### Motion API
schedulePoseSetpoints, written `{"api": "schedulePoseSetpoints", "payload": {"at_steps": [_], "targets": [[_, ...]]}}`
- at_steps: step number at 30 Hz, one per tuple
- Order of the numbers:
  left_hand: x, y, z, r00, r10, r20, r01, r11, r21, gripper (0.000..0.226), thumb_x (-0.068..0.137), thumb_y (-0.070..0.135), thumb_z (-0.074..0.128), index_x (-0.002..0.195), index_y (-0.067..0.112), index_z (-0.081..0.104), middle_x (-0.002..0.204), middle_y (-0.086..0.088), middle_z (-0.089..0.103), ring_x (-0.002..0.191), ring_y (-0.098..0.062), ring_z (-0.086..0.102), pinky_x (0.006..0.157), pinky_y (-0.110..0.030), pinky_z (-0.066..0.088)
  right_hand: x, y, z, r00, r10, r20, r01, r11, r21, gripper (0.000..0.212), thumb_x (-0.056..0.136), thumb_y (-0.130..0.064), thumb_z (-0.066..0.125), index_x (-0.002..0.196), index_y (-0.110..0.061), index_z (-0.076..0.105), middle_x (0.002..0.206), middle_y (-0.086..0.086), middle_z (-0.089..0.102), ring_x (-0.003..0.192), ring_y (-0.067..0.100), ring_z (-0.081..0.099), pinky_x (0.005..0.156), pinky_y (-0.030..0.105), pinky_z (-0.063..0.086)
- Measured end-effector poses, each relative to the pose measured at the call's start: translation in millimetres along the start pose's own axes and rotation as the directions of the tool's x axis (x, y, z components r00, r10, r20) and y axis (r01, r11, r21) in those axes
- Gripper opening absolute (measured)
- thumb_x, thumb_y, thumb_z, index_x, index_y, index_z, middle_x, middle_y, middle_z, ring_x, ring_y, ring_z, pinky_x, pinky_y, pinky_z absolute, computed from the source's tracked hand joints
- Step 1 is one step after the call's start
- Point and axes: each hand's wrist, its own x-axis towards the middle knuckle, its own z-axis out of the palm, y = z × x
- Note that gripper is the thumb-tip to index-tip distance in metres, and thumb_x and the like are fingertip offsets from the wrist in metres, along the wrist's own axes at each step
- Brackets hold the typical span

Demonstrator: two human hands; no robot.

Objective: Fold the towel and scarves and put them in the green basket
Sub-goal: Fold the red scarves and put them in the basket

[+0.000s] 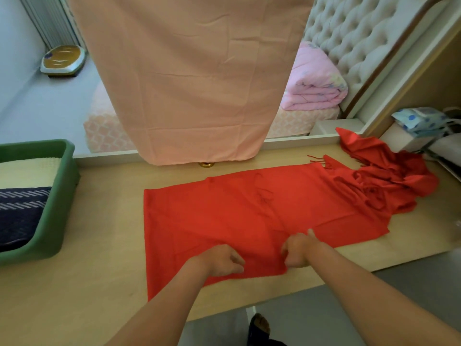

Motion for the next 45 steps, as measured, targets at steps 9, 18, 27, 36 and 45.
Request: {"api": "schedulePoseSetpoints", "payload": {"at_steps": [9,18,27,36,45], "targets": [[41.0,-9.8,-49.4,0.932,0.064,-0.358,-0.027,0.994,0.105,0.031,0.096,0.016,0.052,0.124,0.016,0.066,0.125,-0.001,0.067,0.118,-0.016,0.06,0.101,-0.022,0.04,37.1,-2.4,-51.0,0.929,0.093,-0.357,0.051,0.926,0.374,0.035,0.095,-0.024,0.044,0.123,-0.033,0.063,0.134,-0.003,0.06,0.128,0.02,0.053,0.109,0.041,0.033],[108.8,-32.4,-96.7,0.817,-0.016,-0.576,0.116,0.984,0.137,0.04,0.091,0.013,0.054,0.131,0.016,0.058,0.127,-0.008,0.06,0.121,-0.028,0.052,0.107,-0.037,0.037,142.2,16.1,-108.0,0.88,0.194,-0.434,0.055,0.865,0.499,0.027,0.099,-0.034,0.046,0.116,-0.023,0.063,0.117,0.005,0.068,0.11,0.028,0.063,0.089,0.036,0.05],[119.7,-61.6,-110.5,0.627,-0.043,-0.778,0.231,0.964,0.133,0.043,0.087,0.027,0.04,0.121,0.014,0.063,0.114,-0.007,0.063,0.1,-0.031,0.057,0.086,-0.044,0.05,193.7,0.5,-96.5,0.816,0.127,-0.564,0.176,0.874,0.452,0.015,0.092,-0.037,0.06,0.098,-0.024,0.064,0.108,0.001,0.058,0.103,0.025,0.058,0.088,0.038,0.043],[115.9,-70.8,-117.1,0.517,-0.034,-0.855,0.354,0.918,0.178,0.035,0.085,0.025,0.046,0.115,0.017,0.063,0.109,-0.003,0.06,0.095,-0.027,0.055,0.076,-0.041,0.044,188.0,5.1,-117.8,0.602,0.373,-0.706,0.508,0.503,0.699,0.007,0.099,-0.016,0.055,0.096,-0.011,0.05,0.078,-0.001,0.057,0.07,0.025,0.056,0.062,0.038,0.042],[96.2,-115.9,-119.3,0.56,-0.148,-0.815,0.498,0.847,0.188,0.054,0.092,0.047,0.031,0.13,0.02,0.058,0.131,-0.006,0.056,0.122,-0.029,0.048,0.097,-0.049,0.04,227.5,26.3,-144.2,0.573,0.468,-0.673,0.298,0.646,0.703,0.012,0.096,-0.009,0.046,0.102,-0.013,0.056,0.103,0.009,0.057,0.078,0.036,0.057,0.064,0.036,0.036]]}}
